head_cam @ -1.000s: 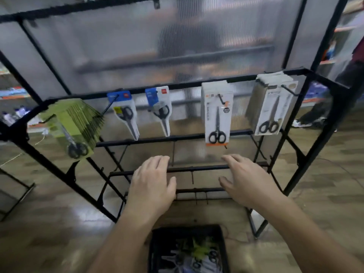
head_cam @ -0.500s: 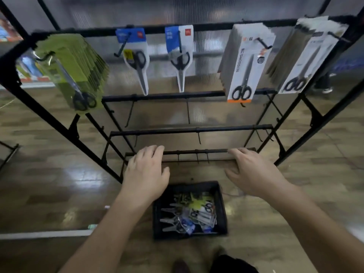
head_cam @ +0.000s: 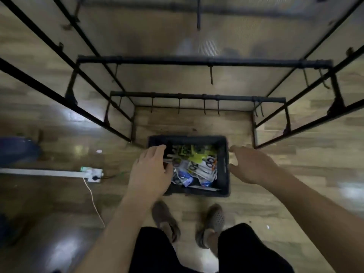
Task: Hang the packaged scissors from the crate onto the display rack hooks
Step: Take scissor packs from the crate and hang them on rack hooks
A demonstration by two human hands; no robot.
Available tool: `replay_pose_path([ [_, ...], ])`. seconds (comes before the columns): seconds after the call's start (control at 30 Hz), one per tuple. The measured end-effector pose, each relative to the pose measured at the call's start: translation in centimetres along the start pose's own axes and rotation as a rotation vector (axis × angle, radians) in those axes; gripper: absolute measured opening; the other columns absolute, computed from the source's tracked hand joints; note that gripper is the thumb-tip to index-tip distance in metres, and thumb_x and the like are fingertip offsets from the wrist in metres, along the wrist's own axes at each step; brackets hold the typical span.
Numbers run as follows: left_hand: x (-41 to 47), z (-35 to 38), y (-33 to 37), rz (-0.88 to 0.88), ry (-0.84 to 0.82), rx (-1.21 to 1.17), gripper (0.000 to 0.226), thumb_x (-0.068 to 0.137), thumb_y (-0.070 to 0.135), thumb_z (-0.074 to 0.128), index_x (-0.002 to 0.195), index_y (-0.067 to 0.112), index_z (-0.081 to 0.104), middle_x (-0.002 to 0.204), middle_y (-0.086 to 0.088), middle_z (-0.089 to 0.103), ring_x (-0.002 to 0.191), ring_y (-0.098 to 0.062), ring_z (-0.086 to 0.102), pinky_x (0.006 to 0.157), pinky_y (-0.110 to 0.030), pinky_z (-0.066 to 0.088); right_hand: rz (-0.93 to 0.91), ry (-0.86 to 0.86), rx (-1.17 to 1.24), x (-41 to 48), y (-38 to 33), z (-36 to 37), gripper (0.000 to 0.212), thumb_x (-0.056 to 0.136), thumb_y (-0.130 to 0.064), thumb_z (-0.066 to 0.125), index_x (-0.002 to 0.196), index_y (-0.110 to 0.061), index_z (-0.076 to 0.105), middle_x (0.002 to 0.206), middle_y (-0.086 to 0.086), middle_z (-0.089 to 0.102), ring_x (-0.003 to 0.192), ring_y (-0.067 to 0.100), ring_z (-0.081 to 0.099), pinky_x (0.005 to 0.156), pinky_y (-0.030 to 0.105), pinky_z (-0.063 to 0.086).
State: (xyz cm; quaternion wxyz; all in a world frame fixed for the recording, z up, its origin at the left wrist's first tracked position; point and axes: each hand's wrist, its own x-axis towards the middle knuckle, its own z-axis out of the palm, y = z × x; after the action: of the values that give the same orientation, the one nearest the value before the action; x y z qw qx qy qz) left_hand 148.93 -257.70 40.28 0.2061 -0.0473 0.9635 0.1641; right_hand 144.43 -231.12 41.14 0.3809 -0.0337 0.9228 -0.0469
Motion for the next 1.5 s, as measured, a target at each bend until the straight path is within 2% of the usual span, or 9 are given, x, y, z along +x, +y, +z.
replay_pose_path([
  [0.23,11.0,23.7,-9.8,-0.009,-0.187,0.065,0.055,0.101,0.036,0.057,0.151,0.016,0.043,0.148,-0.006,0.052,0.137,-0.027,0.046,0.110,-0.042,0.042,-0.035,-0.297,0.046,24.5,1.6,21.5,0.049,0.102,-0.040,0.055,0.143,-0.015,0.045,0.136,0.011,0.056,0.116,0.032,0.058,0.089,0.041,0.051],
  [0.3,14.5,29.5,-12.2,0.034,-0.297,0.133,0.058,0.101,0.038,0.056,0.153,0.017,0.039,0.149,-0.007,0.052,0.135,-0.029,0.048,0.106,-0.045,0.045,-0.035,-0.359,0.098,30.8,1.5,27.6,0.035,0.105,-0.039,0.053,0.127,-0.013,0.052,0.122,0.013,0.057,0.104,0.031,0.060,0.090,0.045,0.053],
  [0.37,17.5,33.5,-13.6,0.056,-0.414,0.203,0.062,0.102,0.043,0.053,0.156,0.023,0.031,0.154,-0.004,0.046,0.137,-0.029,0.045,0.105,-0.045,0.044,-0.044,-0.350,0.079,36.3,1.6,33.4,0.023,0.104,-0.037,0.053,0.101,-0.014,0.051,0.096,0.008,0.054,0.082,0.025,0.055,0.077,0.041,0.050],
  [0.57,23.3,37.6,-13.7,0.246,-0.427,0.367,0.070,0.100,0.056,0.048,0.159,0.038,0.016,0.163,0.009,0.033,0.144,-0.022,0.038,0.113,-0.042,0.039,-0.182,-0.209,-0.341,46.9,1.0,45.0,0.018,0.099,-0.022,0.057,0.115,-0.016,0.059,0.106,0.005,0.066,0.093,0.028,0.063,0.067,0.034,0.041],
  [0.73,27.4,36.4,-14.7,0.232,-0.295,0.300,0.066,0.092,0.059,0.046,0.153,0.042,0.027,0.148,0.010,0.052,0.132,-0.018,0.053,0.106,-0.043,0.047,-0.208,-0.091,-0.537,51.0,1.1,47.3,0.015,0.094,-0.014,0.063,0.088,-0.022,0.053,0.088,-0.004,0.060,0.092,0.022,0.068,0.073,0.029,0.046],
  [0.97,25.3,37.4,-10.2,0.357,-0.229,0.327,0.044,0.099,0.052,0.050,0.139,0.036,0.044,0.129,0.008,0.063,0.117,-0.024,0.062,0.090,-0.042,0.053,-0.128,-0.069,-0.429,49.9,3.4,45.6,0.018,0.098,-0.009,0.053,0.110,-0.015,0.066,0.104,0.005,0.068,0.088,0.026,0.065,0.060,0.033,0.043],
  [1.13,26.8,40.5,-10.8,0.439,-0.312,0.449,0.041,0.099,0.052,0.048,0.134,0.030,0.047,0.127,0.005,0.063,0.114,-0.027,0.062,0.088,-0.041,0.051,-0.162,-0.044,-0.483,49.8,3.1,49.3,0.039,0.097,-0.007,0.053,0.135,-0.003,0.044,0.101,0.007,0.070,0.080,0.026,0.069,0.048,0.027,0.030],
  [1.27,28.3,41.5,-12.0,0.449,-0.341,0.522,0.045,0.100,0.053,0.046,0.140,0.031,0.043,0.129,0.004,0.062,0.118,-0.026,0.061,0.090,-0.042,0.050,-0.186,0.030,-0.408,50.7,2.6,49.5,0.013,0.102,-0.008,0.047,0.113,-0.009,0.054,0.097,0.005,0.068,0.062,0.015,0.063,0.049,0.024,0.038],
  [1.5,28.2,41.2,-13.0,0.409,-0.365,0.499,0.044,0.102,0.054,0.046,0.139,0.032,0.044,0.128,0.007,0.062,0.116,-0.023,0.060,0.093,-0.043,0.050,-0.281,-0.041,-0.444,49.9,2.3,49.6,0.040,0.097,-0.018,0.058,0.134,-0.009,0.048,0.121,0.010,0.066,0.105,0.031,0.067,0.070,0.034,0.043],
])
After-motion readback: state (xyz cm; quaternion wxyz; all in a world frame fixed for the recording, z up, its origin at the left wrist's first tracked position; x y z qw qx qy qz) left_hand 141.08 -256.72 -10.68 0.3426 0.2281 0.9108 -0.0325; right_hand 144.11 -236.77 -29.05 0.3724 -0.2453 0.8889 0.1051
